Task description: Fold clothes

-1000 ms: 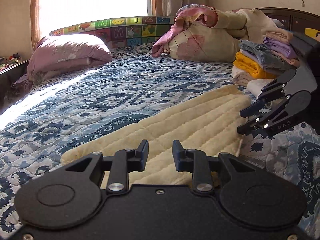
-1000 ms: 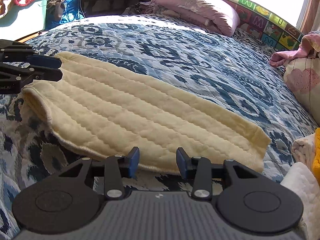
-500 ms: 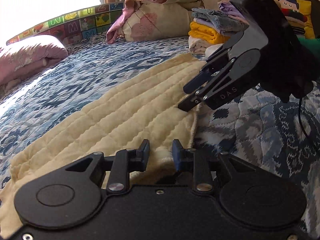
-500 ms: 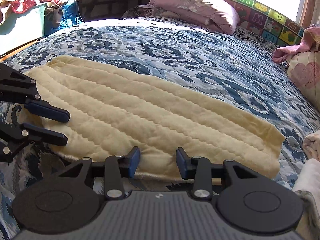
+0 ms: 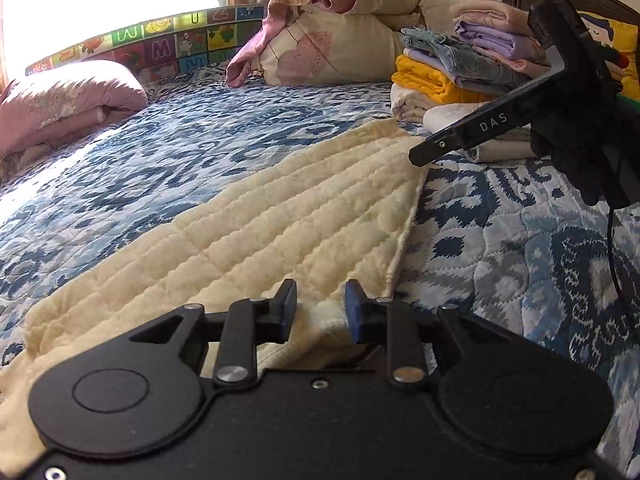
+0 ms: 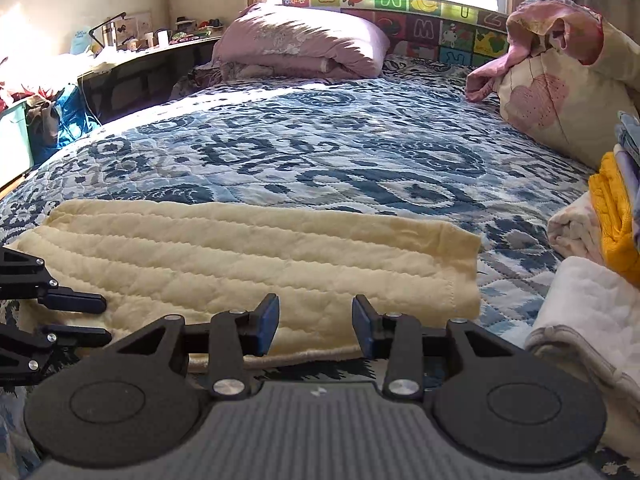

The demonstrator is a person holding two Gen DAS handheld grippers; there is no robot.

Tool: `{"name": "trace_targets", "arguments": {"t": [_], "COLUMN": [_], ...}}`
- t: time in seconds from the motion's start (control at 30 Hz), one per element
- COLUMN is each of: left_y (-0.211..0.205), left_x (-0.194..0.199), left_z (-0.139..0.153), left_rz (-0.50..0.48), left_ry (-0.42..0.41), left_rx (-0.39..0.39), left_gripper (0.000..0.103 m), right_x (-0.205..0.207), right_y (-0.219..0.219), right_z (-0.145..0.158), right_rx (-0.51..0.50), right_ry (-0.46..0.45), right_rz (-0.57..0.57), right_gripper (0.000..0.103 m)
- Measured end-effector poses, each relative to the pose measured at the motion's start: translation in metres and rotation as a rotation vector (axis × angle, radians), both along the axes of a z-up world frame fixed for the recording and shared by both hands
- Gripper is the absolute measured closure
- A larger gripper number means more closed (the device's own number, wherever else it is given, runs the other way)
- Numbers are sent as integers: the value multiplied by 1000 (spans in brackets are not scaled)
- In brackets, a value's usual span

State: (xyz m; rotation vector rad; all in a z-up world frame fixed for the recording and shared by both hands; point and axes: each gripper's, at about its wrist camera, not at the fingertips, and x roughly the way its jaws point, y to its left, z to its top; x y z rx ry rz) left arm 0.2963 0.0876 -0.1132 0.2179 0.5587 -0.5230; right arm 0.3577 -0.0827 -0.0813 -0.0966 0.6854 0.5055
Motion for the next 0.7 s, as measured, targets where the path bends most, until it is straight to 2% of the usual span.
{"name": "trace_targets", "arguments": {"t": [0.17,0.27,0.53,0.63,0.7], "left_y": [10,10,10,12,11], "left_x": [-3,-1,6,11,16], "left_z": [6,6,-3,-7,-11], "left_rz": [13,15,21,42,56], "left_ry": [-8,-4,24,46,70], "left_rx": [-43,-45,-41,-31,-37], "left_gripper": [79,79,78,76,76], "right_x": [4,6,46,64,72], "right_y": [-28,-30,-23,-17,-13], "right_z": [-6,-11,-20,-34,-40], "right_rx": [16,18,38,20,-3], "right_ry": [27,20,17,83,96], "right_rz": [-67,-79,-122,-127,-117], "right_gripper": [66,68,69,71,71]}}
